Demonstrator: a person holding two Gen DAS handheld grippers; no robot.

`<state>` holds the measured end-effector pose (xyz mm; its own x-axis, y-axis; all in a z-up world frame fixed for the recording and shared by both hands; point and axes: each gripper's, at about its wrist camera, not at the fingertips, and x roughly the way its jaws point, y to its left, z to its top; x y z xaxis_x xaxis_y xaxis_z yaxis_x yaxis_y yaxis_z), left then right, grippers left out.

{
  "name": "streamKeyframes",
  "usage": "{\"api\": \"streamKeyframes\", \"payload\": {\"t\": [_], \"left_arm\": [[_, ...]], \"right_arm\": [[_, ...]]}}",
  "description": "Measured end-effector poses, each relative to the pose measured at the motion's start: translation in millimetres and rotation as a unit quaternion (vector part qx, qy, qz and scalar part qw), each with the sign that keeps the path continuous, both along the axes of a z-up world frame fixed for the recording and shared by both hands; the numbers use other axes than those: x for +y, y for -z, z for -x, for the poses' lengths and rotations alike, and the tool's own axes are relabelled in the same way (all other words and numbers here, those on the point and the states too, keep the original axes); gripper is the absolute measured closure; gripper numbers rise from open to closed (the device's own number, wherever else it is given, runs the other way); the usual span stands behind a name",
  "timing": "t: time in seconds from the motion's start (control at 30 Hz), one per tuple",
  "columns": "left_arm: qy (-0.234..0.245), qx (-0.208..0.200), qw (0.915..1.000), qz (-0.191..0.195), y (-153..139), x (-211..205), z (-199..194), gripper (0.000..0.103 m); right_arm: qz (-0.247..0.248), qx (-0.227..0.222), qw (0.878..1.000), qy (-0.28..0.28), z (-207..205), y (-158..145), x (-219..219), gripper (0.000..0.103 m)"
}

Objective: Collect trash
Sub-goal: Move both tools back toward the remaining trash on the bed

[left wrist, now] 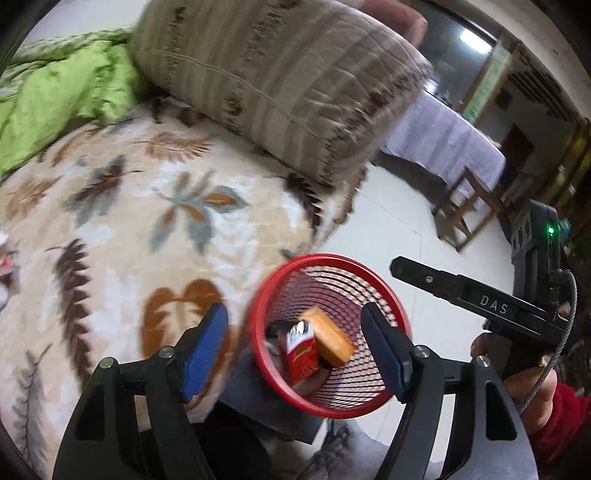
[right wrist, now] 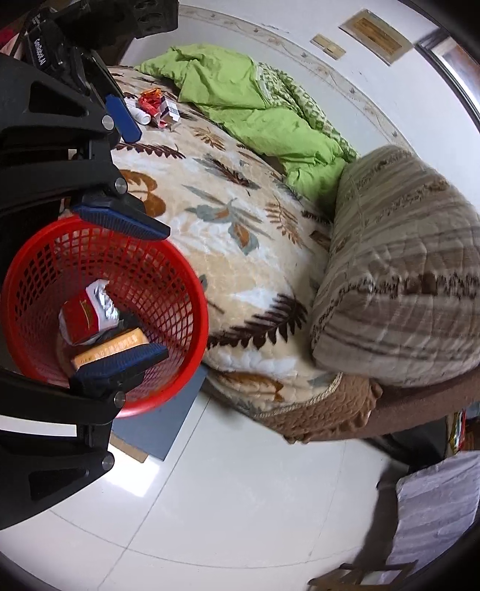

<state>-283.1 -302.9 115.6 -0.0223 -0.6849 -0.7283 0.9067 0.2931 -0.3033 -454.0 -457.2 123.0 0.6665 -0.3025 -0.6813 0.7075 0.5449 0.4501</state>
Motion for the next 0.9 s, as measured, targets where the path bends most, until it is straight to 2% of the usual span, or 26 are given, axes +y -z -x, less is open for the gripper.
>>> {"api": "streamKeyframes", "payload": {"t": [0.17,0.33,0.47,0.67,0.9], "left_arm": [[-0.072,-0.032,0.9969,0.002,-9.1,39.1,-30.6,0.030],[-0.147,-0.084,0.9855,-0.004,-16.5,86.9,-64.7,0.030],[-0.193,-0.095,0.9765,-0.011,-16.4,123.5,-93.6,0.030],[-0.279,-0.084,0.9564,-0.019,-8.8,187.3,-148.1,0.030],[-0.378,-0.064,0.9234,-0.015,-4.7,259.8,-214.6,0.030]], "right_arm": [[0.005,-0.009,0.999,-0.053,-38.2,-4.2,16.4,0.042],[0.010,-0.018,0.991,-0.135,-96.4,-9.5,49.5,0.042],[0.015,-0.023,0.980,-0.198,-141.2,-12.6,79.6,0.042],[0.002,-0.021,0.957,-0.290,-211.2,-9.2,126.2,0.042],[0.013,0.022,0.926,-0.376,-292.2,6.2,168.2,0.042]]}}
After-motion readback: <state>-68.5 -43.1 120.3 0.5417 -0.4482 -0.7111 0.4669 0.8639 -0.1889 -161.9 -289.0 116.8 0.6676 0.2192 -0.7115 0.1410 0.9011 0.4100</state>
